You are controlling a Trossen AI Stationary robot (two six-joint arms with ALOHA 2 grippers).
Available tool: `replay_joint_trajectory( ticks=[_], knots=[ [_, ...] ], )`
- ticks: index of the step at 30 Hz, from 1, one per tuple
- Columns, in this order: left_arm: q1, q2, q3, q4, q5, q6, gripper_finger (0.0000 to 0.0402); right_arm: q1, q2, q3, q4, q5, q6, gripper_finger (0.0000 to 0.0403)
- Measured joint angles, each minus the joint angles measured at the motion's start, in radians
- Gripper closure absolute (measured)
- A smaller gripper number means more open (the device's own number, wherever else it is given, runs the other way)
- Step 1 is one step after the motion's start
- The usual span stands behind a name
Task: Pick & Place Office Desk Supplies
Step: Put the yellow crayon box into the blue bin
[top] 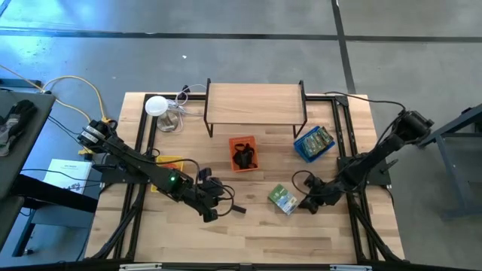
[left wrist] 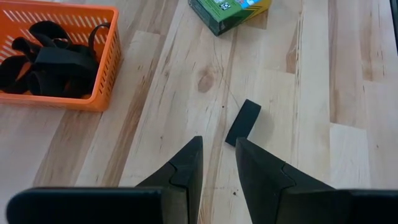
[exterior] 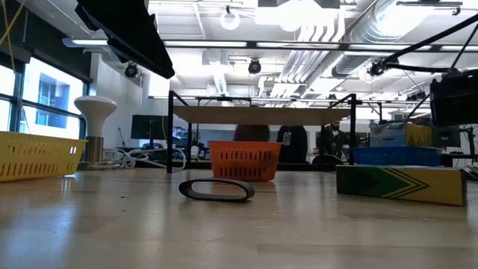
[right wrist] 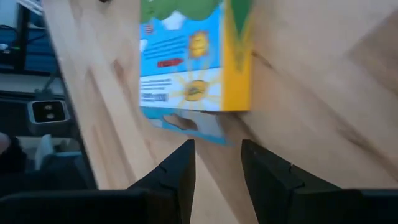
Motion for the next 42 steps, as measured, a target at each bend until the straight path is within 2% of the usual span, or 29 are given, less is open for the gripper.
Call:
replay_joint_trajectory(
  ticks=[7,14,23,32,42],
  knots=[
    [0.000,0.000,0.000,0.000,0.000,-0.002,0.0310,-0.027,0.140,0.004,0.210,0.002,-0.052,0.0285],
    [0.000,0.000,0.000,0.000,0.000,-0.004,0.0310,-0.073,0.179,0.001,0.351,-0.003,-0.159,0.0285],
    [0.000,0.000,0.000,0.000,0.000,-0.004,0.0310,-0.097,0.178,0.001,0.327,-0.010,-0.161,0.0299],
    [0.000,0.000,0.000,0.000,0.000,-0.004,0.0310,-0.097,0.178,0.001,0.315,-0.011,-0.172,0.0393],
    [0.000,0.000,0.000,0.000,0.000,-0.004,0.0310,-0.097,0.178,0.014,0.342,-0.093,-0.212,0.0400]
  ],
)
